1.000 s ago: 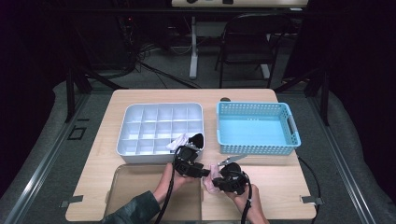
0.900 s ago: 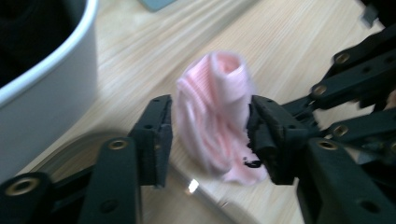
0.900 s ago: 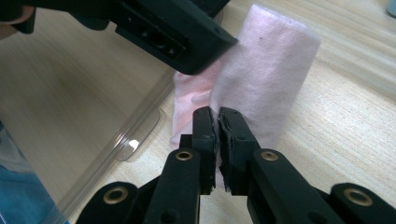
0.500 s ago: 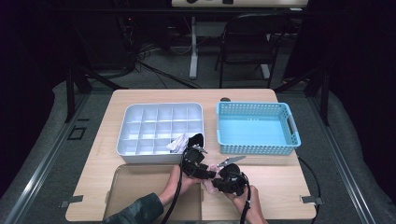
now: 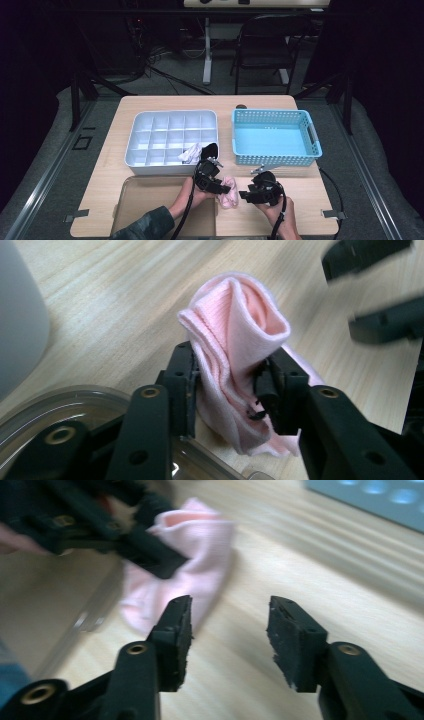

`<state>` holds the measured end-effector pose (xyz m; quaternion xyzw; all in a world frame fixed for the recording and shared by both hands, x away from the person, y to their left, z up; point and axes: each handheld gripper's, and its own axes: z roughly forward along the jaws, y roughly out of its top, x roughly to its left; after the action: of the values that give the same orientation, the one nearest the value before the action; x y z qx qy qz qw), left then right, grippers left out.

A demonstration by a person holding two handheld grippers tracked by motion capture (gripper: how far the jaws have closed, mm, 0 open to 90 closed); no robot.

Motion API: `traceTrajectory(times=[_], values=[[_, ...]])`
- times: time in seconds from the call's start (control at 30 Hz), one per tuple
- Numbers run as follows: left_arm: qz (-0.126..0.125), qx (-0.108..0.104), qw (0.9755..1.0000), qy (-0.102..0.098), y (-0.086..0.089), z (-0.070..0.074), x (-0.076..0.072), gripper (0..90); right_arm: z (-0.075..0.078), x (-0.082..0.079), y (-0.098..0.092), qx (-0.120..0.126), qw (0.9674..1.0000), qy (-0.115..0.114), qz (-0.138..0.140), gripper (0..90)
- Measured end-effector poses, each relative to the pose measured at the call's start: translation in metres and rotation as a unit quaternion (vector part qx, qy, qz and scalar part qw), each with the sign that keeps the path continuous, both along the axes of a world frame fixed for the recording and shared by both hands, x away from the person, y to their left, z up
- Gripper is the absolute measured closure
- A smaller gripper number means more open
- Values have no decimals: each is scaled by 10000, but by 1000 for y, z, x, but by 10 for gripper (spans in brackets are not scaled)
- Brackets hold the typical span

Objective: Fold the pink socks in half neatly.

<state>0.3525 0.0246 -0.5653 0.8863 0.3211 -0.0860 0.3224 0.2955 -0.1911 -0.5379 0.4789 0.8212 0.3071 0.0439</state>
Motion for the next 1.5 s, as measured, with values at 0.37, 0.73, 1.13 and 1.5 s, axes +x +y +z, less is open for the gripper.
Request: traceTrajectory(times=[0.37,0.73,1.13,1.5], values=[[-156,-17,9993,-348,-1,2,-7,720,2,7,-24,-238,9984,-387,-336,213],[-130,-233,9986,-460,4,12,-9,730,-1,11,-31,-255,9983,-345,-399,153],[-94,-548,9955,-767,15,37,-13,729,-2,13,-35,-271,9979,-351,-463,87],[-28,-622,9931,-989,21,50,-15,728,-5,17,-36,-257,9982,-304,-447,53]])
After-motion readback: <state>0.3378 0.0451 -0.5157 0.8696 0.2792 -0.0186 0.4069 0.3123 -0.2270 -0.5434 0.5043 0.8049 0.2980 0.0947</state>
